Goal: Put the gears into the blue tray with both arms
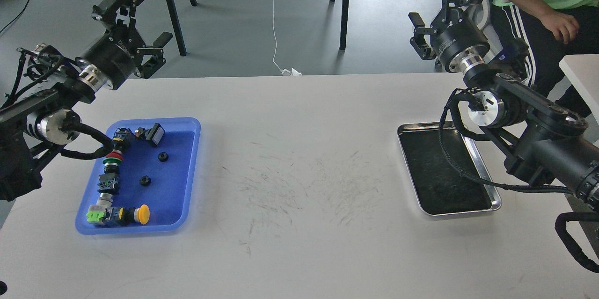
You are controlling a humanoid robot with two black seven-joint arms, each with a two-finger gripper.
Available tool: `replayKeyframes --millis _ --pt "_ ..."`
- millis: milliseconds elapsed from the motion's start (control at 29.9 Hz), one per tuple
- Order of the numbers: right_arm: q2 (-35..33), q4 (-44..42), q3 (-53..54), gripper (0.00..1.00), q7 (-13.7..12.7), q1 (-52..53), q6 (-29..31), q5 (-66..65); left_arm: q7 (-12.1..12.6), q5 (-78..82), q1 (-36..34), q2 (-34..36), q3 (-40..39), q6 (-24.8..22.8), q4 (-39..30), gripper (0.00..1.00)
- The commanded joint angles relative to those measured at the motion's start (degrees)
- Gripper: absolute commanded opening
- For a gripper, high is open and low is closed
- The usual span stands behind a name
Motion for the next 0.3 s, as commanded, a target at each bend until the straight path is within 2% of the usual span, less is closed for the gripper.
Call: replayKeyframes --millis 0,267 --pt "1.25 -0.09 -0.02 0.99 0.32 0.00 -0.25 -0.06 0.00 0.05 -0.05 -1.77 -0.11 0.04 0.92 0.99" --pt "2.05 -0.35 0.25 0.99 0.32 -0.27 -0.52 -0.14 0.00 -1.18 -0.14 -4.58 -0.99 -0.14 6.02 0.99"
